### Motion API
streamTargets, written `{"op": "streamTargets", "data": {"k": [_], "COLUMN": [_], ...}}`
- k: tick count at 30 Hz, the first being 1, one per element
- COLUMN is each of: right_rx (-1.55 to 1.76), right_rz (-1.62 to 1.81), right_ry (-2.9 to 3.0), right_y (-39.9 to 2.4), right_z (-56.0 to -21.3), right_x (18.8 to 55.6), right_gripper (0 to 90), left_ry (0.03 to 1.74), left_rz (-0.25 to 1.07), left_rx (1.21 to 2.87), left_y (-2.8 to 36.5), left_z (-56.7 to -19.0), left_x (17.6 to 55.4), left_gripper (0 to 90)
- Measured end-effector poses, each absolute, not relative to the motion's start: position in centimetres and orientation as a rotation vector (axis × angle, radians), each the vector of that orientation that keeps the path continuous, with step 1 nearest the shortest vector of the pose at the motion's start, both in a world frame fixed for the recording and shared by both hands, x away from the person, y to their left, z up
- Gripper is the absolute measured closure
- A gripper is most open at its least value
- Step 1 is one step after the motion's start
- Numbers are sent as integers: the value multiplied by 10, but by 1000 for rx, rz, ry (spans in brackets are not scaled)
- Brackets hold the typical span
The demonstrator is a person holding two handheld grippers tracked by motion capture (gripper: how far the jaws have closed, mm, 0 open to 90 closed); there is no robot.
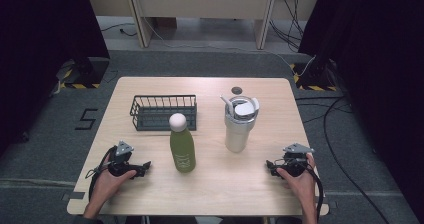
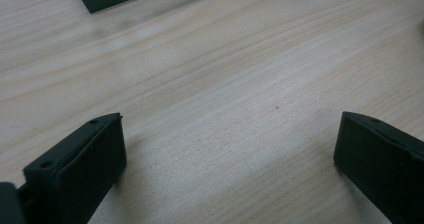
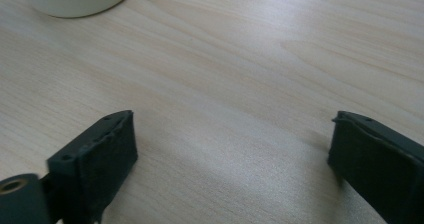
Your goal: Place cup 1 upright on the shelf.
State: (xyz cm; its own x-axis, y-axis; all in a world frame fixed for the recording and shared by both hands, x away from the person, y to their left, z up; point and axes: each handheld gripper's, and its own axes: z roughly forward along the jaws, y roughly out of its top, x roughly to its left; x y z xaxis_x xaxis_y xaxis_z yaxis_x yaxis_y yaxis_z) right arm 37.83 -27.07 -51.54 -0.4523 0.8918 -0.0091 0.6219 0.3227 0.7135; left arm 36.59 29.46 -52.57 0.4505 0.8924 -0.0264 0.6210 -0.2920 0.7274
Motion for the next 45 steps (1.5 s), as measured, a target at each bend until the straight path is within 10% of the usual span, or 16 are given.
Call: {"op": "streamTargets", "data": {"k": [45], "right_rx": [905], "right_rz": [1415], "right_ry": [2023], "right_y": [-175], "right_z": [-477], "right_x": [409], "right_gripper": [146], "left_ry": [1265], "left_rz": [514], "left_rx": [2026], "left_y": [295], "left_z": [-526], "left_x": [366], "left_gripper": [0]}}
